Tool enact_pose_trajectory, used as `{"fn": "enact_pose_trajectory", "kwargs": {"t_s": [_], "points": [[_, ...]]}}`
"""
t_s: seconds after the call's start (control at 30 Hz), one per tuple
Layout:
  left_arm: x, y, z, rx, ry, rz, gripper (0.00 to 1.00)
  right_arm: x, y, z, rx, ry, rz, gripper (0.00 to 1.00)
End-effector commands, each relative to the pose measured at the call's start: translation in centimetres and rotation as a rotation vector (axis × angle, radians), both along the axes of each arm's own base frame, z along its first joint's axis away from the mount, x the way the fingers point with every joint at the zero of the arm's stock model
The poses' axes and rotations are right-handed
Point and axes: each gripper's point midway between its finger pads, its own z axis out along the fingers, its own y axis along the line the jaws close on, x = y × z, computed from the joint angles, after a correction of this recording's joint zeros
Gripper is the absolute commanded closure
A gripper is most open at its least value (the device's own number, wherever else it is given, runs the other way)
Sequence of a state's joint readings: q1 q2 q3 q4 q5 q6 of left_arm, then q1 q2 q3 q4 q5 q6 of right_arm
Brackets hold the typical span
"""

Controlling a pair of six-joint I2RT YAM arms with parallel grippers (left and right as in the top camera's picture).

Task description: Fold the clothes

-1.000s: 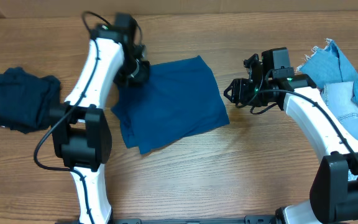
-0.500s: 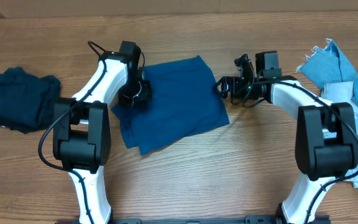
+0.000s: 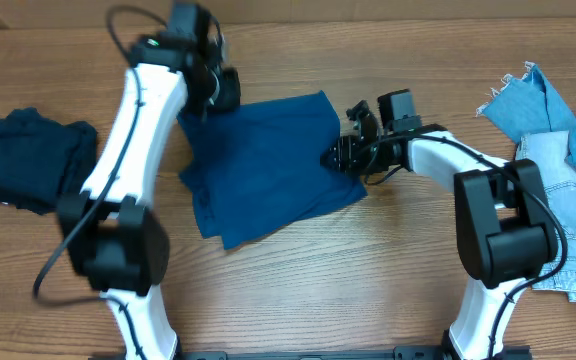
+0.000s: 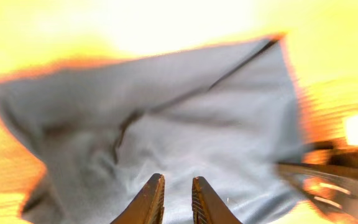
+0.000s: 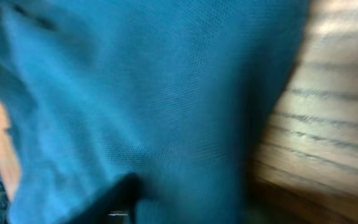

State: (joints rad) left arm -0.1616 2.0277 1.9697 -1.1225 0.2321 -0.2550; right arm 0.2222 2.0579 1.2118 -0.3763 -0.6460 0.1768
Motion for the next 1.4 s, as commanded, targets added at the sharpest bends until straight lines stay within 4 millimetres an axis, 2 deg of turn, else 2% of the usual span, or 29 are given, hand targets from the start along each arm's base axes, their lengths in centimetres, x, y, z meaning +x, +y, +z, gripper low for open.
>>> {"fn": "enact_pose_trajectory", "kwargs": {"t_s": [0.0,0.07,0.13,0.2,0.27,0.33,0.43,0.6,0.77,0.87,0.93,0.97,1.0,1.03,1.1,1.17,1.23,1.33,1.37], "points": [[-1.4,0.6,9.5,-0.003,-0.203,-0.038,0.79,0.6,-2.1,-1.3,-0.048,0.051,-0.099,0.86],[-3.0,1.3,10.5,0.03,-0.199,-0.048,0.79,1.6,-6.5,0.2,-0.091,0.05,-0.207,0.94],[-3.9,1.5,10.3,0.048,-0.172,-0.069,0.82,1.4,-9.7,2.3,-0.102,0.048,-0.263,0.96],[-4.0,1.6,10.2,0.057,-0.169,-0.065,0.83,0.7,-13.5,4.0,-0.178,0.055,-0.344,0.96],[-3.7,2.4,10.1,0.097,-0.176,-0.045,0.82,-0.2,-15.6,5.3,-0.22,0.052,-0.373,0.96],[-3.6,2.8,10.1,0.118,-0.178,-0.035,0.82,-1.0,-16.2,6.1,-0.258,0.047,-0.369,0.96],[-3.6,2.8,10.1,0.12,-0.179,-0.035,0.82,-1.5,-15.9,6.7,-0.286,0.044,-0.362,0.96],[-3.6,3.0,10.1,0.131,-0.184,-0.047,0.82,-0.5,-15.8,9.6,-0.31,-0.044,-0.367,0.96],[-3.6,3.5,10.1,0.132,-0.181,-0.036,0.81,-1.0,-16.3,9.1,-0.345,-0.02,-0.374,0.96],[-3.6,3.5,10.0,0.131,-0.179,-0.036,0.81,-1.4,-17.0,7.7,-0.389,0.008,-0.383,0.92],[-3.6,3.4,10.0,0.131,-0.179,-0.036,0.81,-2.2,-17.0,5.6,-0.397,0.053,-0.375,0.65],[-3.6,3.4,10.0,0.131,-0.179,-0.036,0.81,-2.5,-17.3,4.8,-0.407,0.078,-0.378,0.39],[-3.6,3.4,10.0,0.131,-0.179,-0.036,0.81,-2.8,-18.2,3.8,-0.434,0.105,-0.393,0.25],[-3.6,3.4,10.0,0.131,-0.179,-0.036,0.81,-2.8,-19.6,3.3,-0.465,0.115,-0.422,0.15],[-3.6,3.4,10.0,0.131,-0.178,-0.036,0.8,-1.8,-21.6,3.7,-0.439,0.07,-0.454,0.02],[-3.5,3.3,10.1,0.124,-0.183,-0.038,0.79,0.0,-21.9,4.9,-0.304,-0.055,-0.378,0.0],[-3.3,3.3,10.2,0.122,-0.193,-0.037,0.78,0.6,-22.5,5.0,-0.245,-0.092,-0.37,0.0],[-3.3,3.2,10.2,0.121,-0.193,-0.036,0.76,1.2,-21.7,3.0,-0.207,-0.076,-0.345,0.01],[-3.3,3.2,10.2,0.122,-0.193,-0.036,0.67,1.4,-20.9,2.2,-0.185,-0.067,-0.327,0.01]]}}
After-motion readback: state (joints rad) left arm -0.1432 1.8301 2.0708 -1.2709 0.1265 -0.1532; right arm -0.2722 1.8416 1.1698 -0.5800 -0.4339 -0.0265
